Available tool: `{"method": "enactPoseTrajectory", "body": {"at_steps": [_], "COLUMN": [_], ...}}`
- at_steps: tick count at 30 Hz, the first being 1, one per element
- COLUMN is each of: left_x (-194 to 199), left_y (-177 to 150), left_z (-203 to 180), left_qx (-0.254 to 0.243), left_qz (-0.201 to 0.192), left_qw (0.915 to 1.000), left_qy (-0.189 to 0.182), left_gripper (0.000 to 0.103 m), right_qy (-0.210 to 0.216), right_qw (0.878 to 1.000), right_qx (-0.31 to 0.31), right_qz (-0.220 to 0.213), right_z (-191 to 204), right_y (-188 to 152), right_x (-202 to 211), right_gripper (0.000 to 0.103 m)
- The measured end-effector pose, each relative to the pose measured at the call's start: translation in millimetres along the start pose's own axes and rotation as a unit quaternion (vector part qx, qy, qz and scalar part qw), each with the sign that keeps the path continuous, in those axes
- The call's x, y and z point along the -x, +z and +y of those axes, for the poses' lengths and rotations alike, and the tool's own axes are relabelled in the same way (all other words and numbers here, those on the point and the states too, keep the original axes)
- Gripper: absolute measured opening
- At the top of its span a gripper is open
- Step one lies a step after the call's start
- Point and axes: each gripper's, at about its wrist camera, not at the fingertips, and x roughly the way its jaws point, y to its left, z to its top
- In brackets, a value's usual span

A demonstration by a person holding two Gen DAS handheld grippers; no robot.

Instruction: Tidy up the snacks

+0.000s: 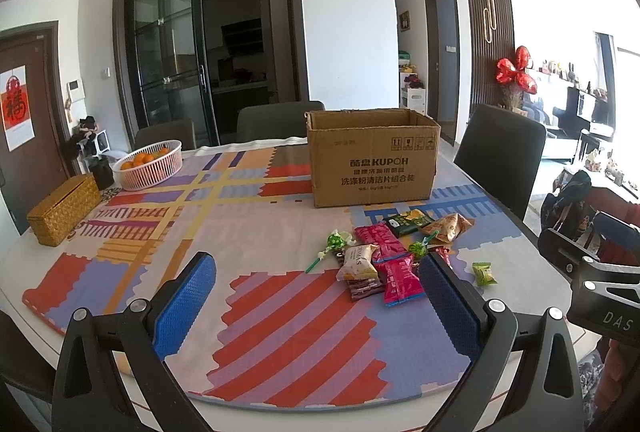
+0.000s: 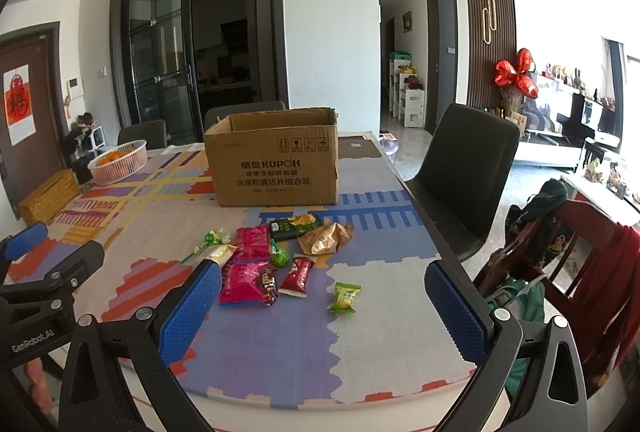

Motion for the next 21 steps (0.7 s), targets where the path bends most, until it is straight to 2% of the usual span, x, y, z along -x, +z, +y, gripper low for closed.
{"method": "enactPoseTrajectory", "body": {"at_steps": [21], "left_x": [-5.4], "left_y": [1.0], "left_z": [-2.0], "left_qx": [-0.005], "left_qz": [0.008], "left_qw": [1.0], "left_qy": [0.001], "left_gripper": [0.103], "right_qy": [0.001], "right_qw": [1.0], "right_qx": [0.002], "right_qz": [0.008], "right_z": [-1.7], "right_y": [-1.3], "right_x": [-4.6], "right_gripper": [0.102]}}
